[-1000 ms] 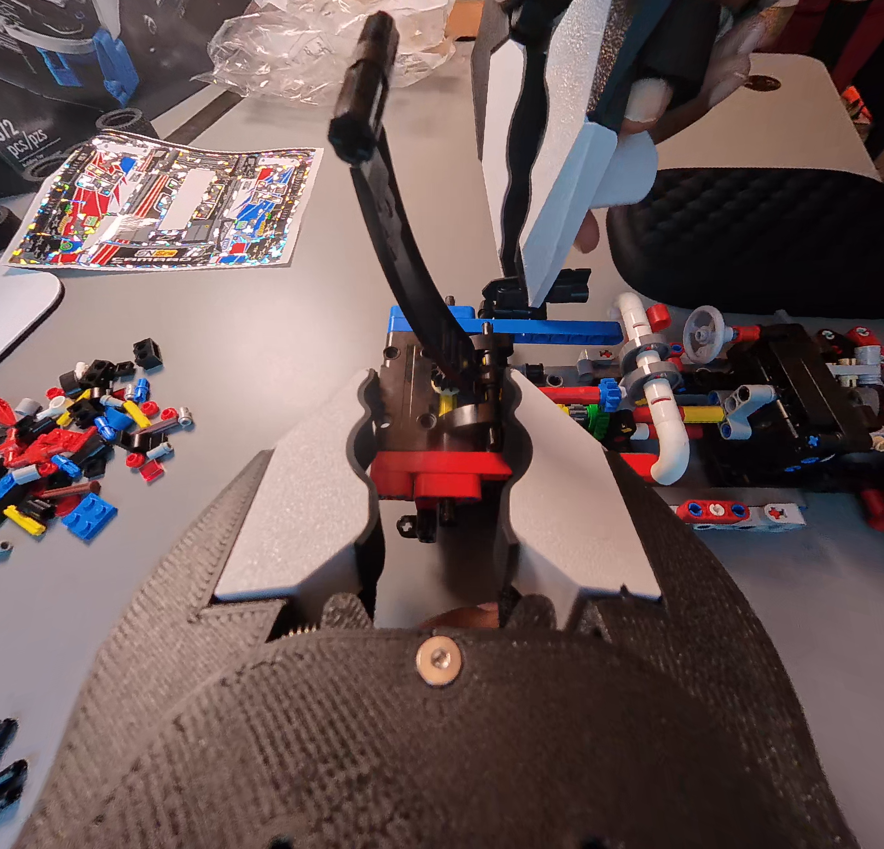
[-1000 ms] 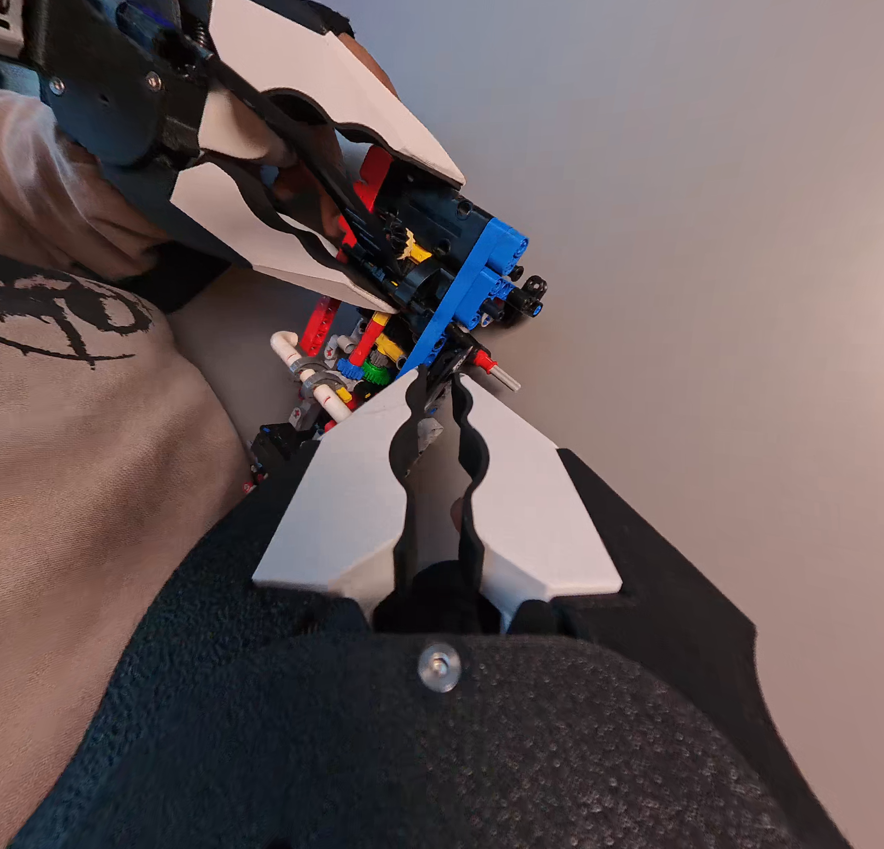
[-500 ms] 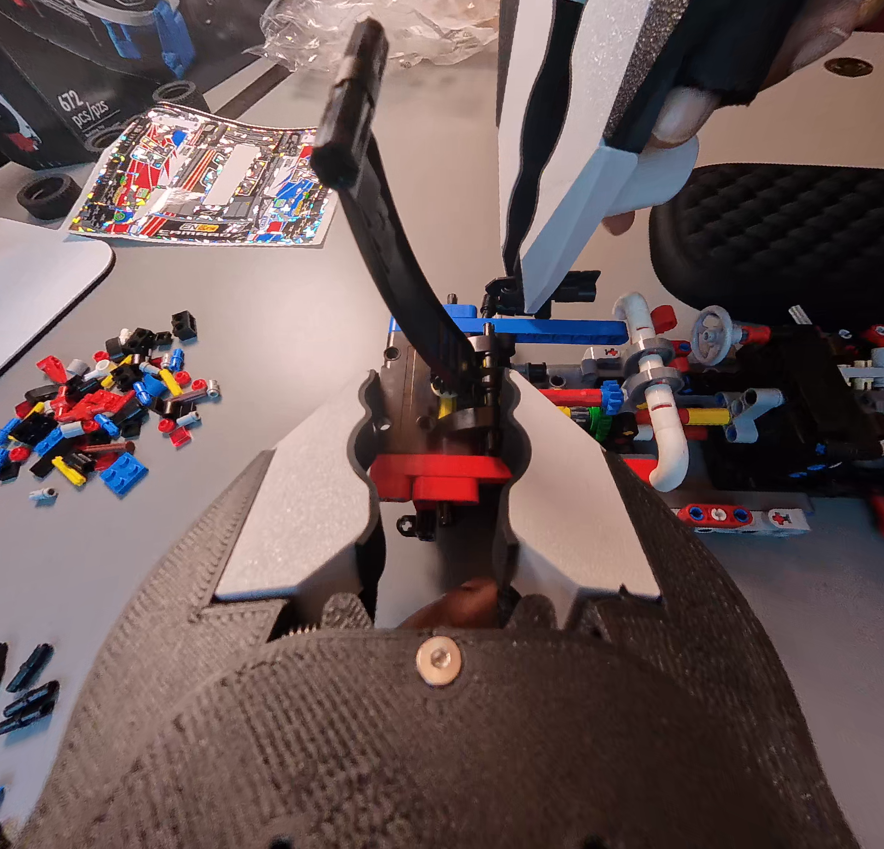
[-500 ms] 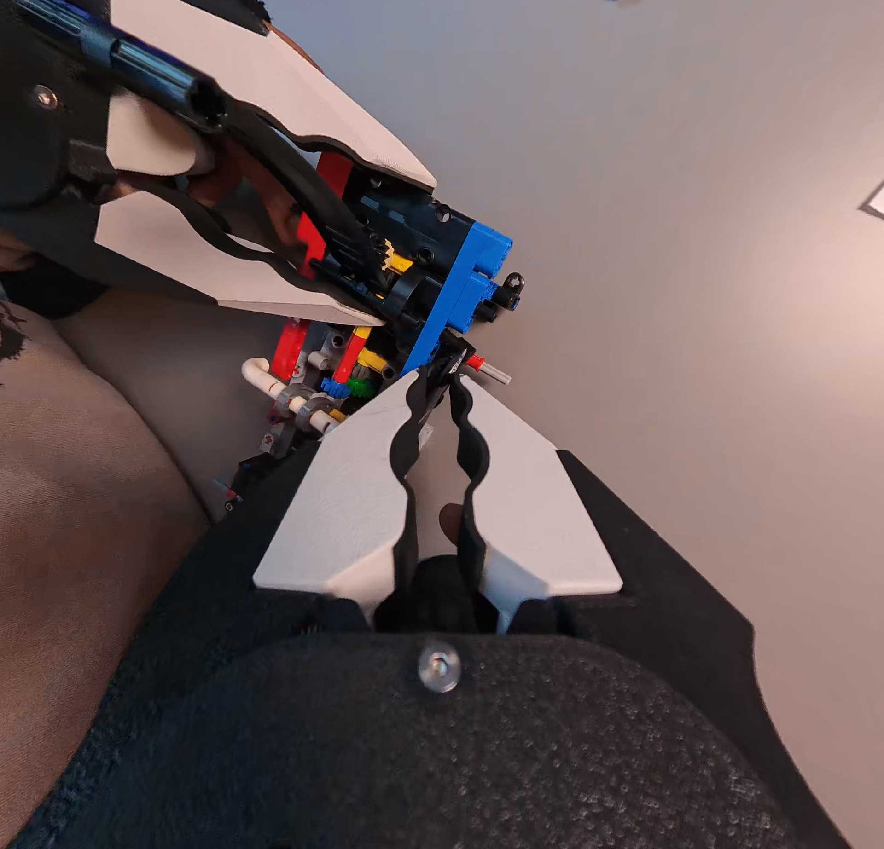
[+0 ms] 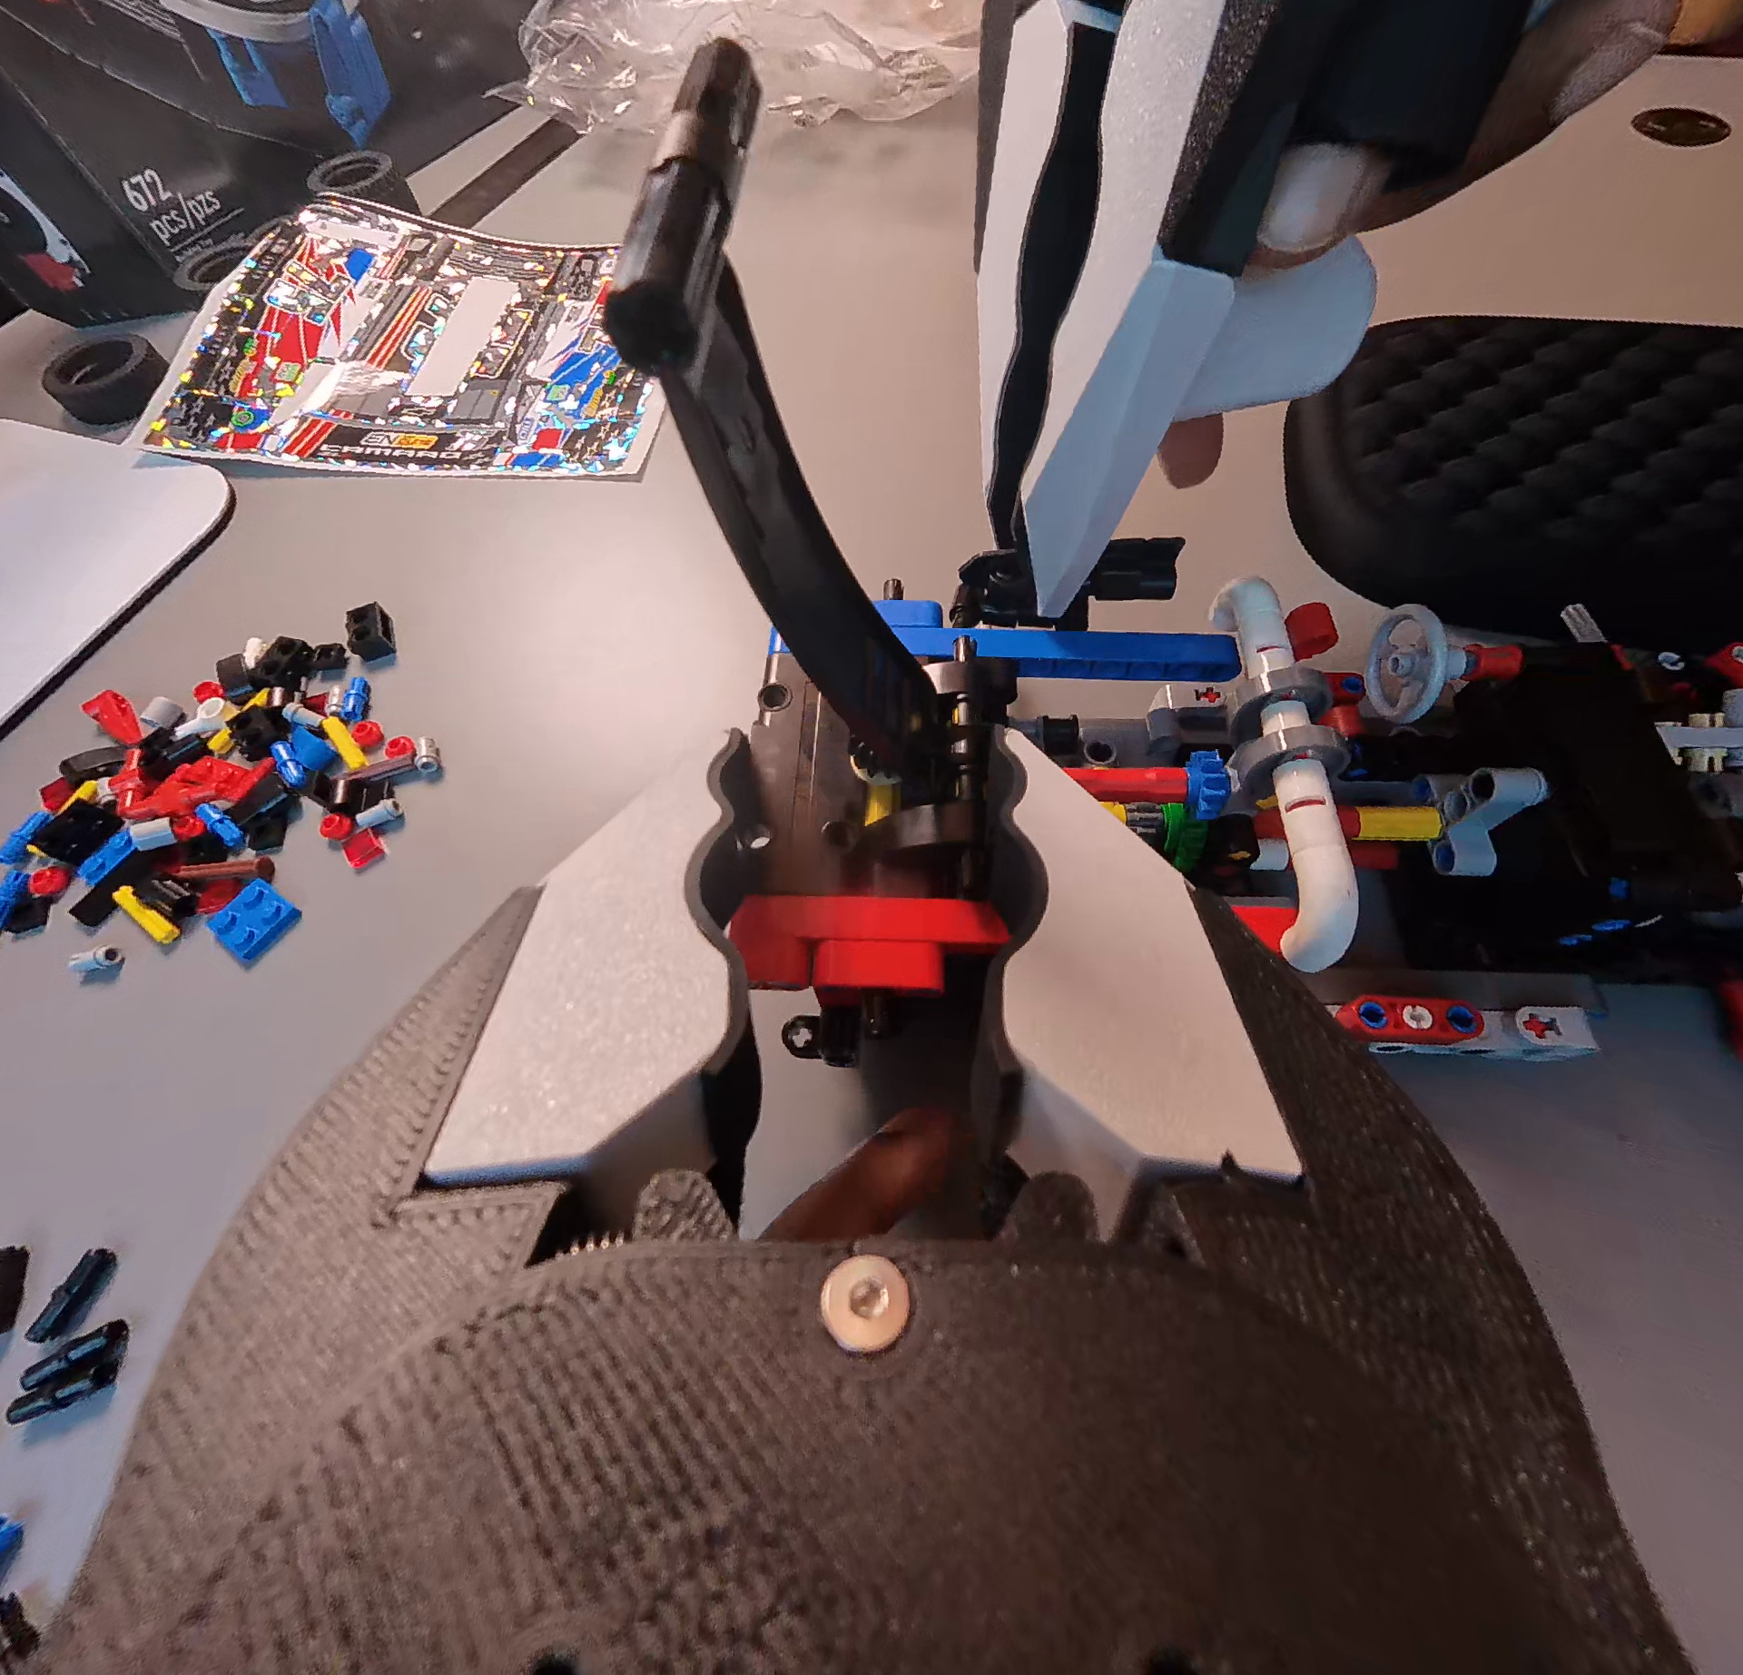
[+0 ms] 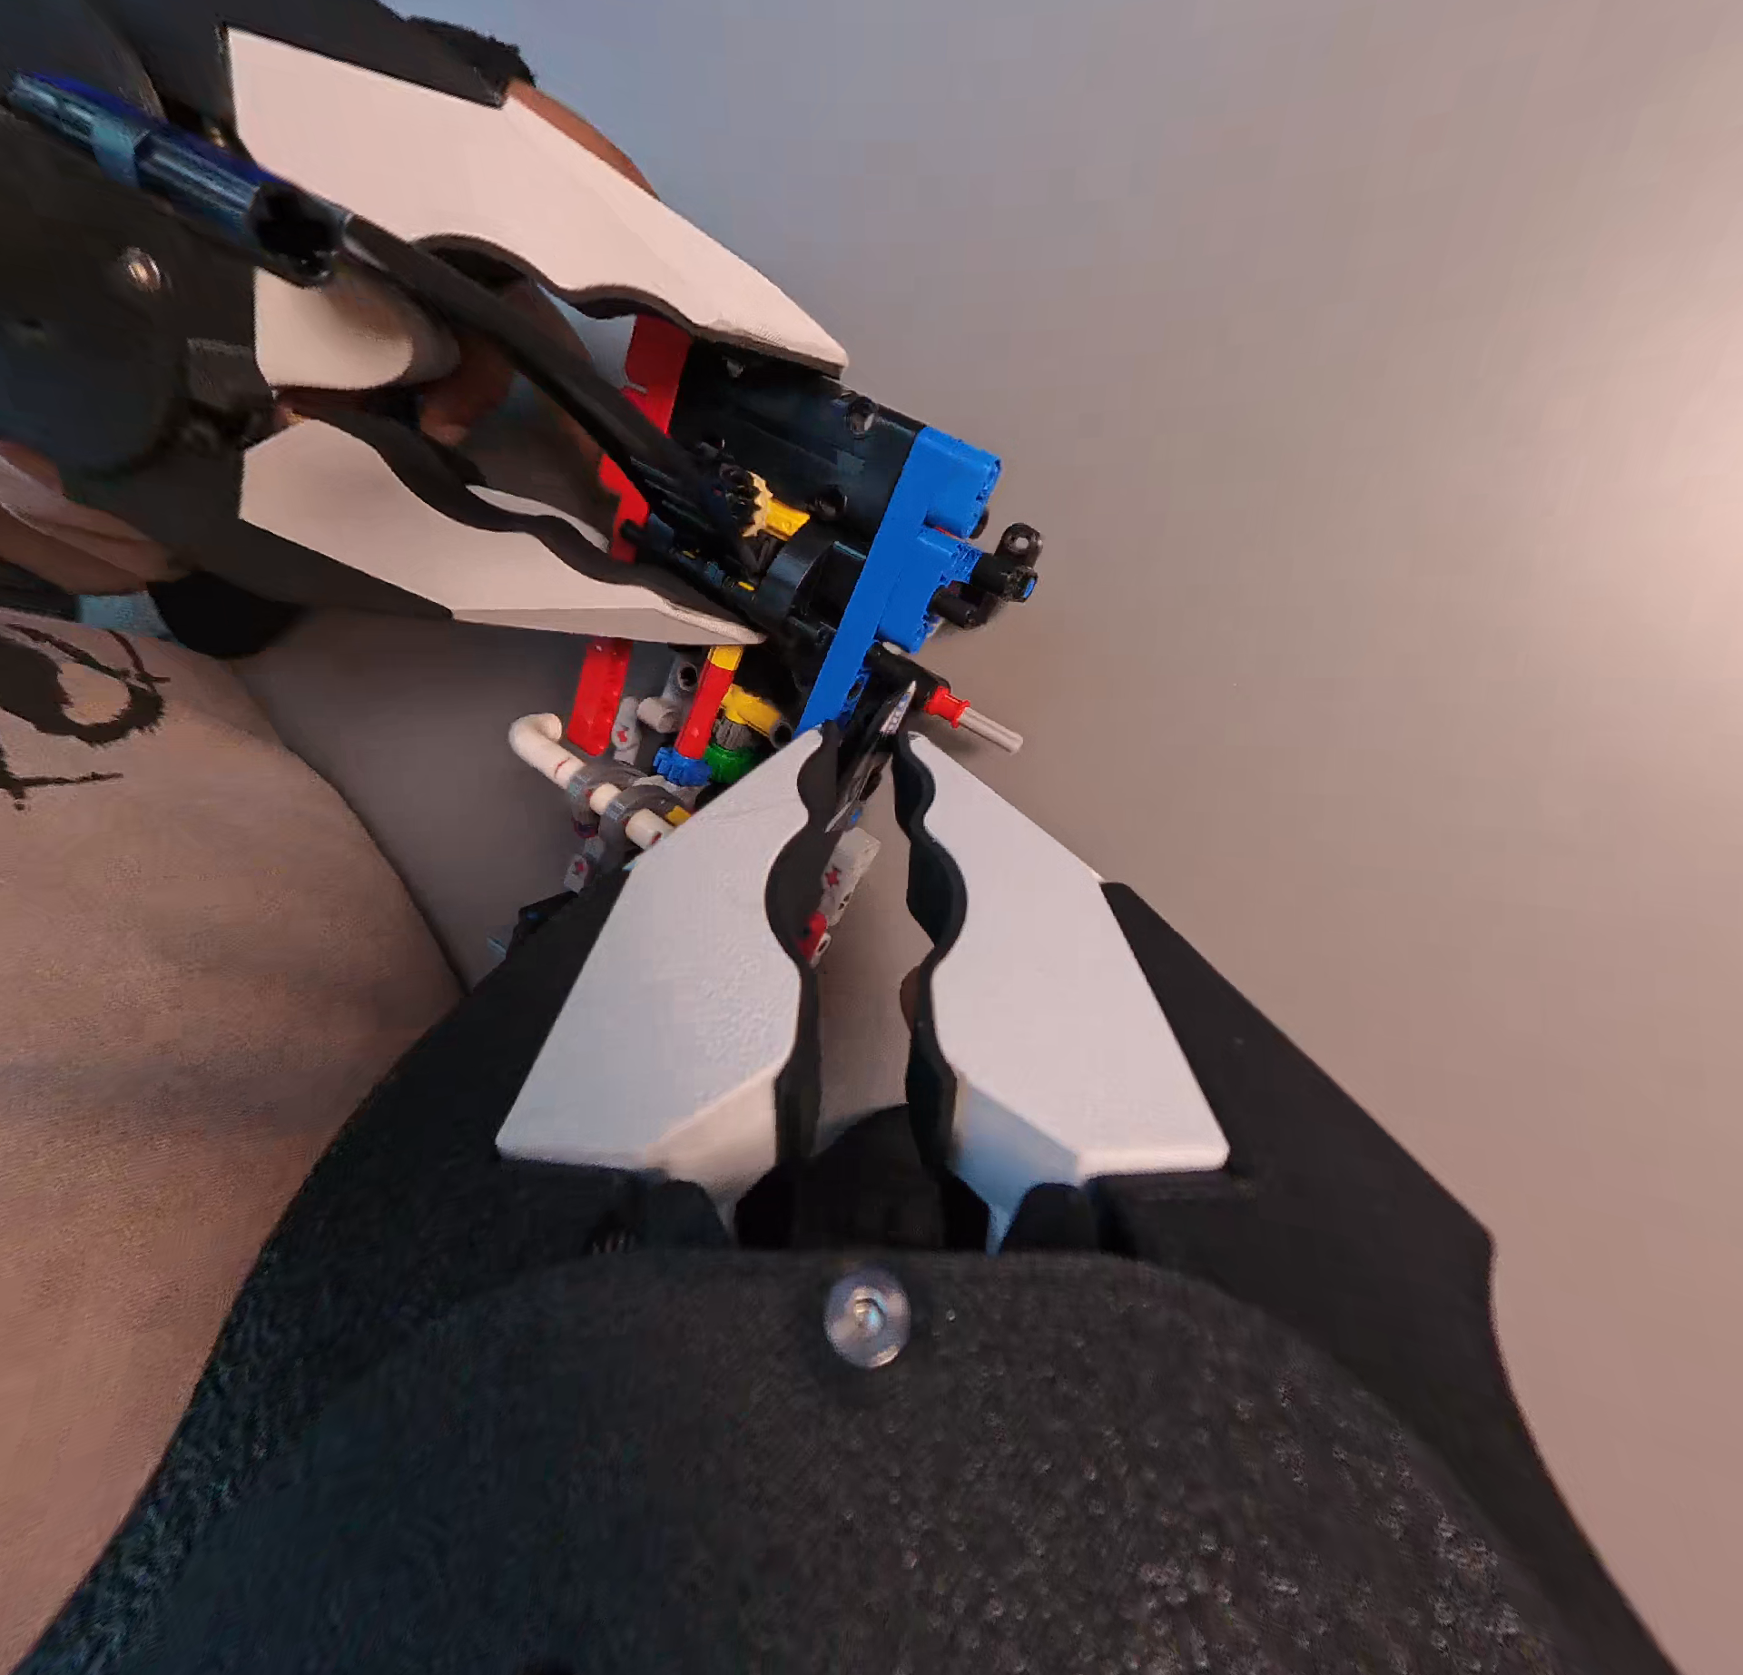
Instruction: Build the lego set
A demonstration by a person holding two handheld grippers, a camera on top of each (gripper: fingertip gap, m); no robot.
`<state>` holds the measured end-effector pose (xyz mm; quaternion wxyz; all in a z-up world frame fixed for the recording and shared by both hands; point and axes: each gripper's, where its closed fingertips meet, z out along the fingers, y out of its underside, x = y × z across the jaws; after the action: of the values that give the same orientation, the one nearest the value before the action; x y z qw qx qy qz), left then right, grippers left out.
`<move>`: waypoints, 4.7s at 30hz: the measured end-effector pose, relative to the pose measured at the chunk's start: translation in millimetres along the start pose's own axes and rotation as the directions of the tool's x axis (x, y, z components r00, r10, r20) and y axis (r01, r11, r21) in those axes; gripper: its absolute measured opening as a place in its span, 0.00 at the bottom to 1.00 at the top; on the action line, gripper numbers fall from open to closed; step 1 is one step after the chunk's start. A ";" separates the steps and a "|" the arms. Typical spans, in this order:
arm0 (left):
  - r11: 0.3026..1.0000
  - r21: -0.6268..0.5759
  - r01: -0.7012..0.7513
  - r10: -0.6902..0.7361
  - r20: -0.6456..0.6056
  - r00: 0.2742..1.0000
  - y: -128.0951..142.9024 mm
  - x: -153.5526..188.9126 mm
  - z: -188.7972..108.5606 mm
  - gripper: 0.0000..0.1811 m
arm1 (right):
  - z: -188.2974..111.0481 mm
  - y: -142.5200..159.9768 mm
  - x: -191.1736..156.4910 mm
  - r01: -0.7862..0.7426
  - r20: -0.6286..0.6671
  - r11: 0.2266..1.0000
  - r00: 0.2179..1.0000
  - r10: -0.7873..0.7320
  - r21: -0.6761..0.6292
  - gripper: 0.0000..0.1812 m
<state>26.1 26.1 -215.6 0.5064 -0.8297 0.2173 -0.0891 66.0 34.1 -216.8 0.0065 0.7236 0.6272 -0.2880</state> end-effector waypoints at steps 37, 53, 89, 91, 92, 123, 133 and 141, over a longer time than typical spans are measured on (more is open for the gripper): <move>1.000 0.000 -0.008 0.008 0.024 1.000 -0.1 -2.3 0.0 0.26 | 4.2 -5.5 4.6 0.073 -0.081 0.994 0.994 -0.080 -0.077 0.03; 1.000 0.012 -0.001 0.000 0.036 0.999 0.0 -4.0 -1.7 0.27 | -8.6 3.8 -7.8 -0.142 0.140 0.961 0.984 0.111 0.237 0.13; 0.994 0.101 -0.038 0.028 0.094 0.995 -18.1 -25.2 -29.5 0.32 | -47.2 -26.3 -3.3 0.307 -0.242 0.852 0.945 -0.220 0.424 0.03; 0.972 0.230 0.053 -0.052 -0.011 0.999 -38.1 -18.1 -50.5 0.21 | -58.8 -25.8 -27.4 0.457 -0.286 0.756 0.888 -0.360 0.469 0.03; 0.951 0.287 0.117 -0.090 -0.106 0.990 -47.7 -7.5 -59.6 0.16 | -62.7 -25.2 -40.8 0.508 -0.297 0.704 0.861 -0.413 0.496 0.03; 0.710 0.432 0.556 -0.195 -0.638 0.745 -98.1 67.9 -114.5 0.00 | -78.8 -28.7 -142.4 0.097 0.167 0.445 0.840 -0.517 0.890 0.03; 0.698 0.374 0.611 -0.263 -0.659 0.705 -91.0 63.7 -105.7 0.15 | -94.7 -32.2 -130.0 -0.153 0.358 0.414 0.801 -0.480 0.897 0.03; 0.750 0.364 0.553 -0.273 -0.591 0.759 -100.3 76.8 -83.3 0.02 | -86.9 -39.3 -133.2 -0.194 0.335 0.313 0.798 -0.502 0.930 0.03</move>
<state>90.9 -35.9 -93.8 0.6011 -0.6359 0.1122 -0.4708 59.4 -45.7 -73.9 -0.2534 0.3970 0.3775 -0.7973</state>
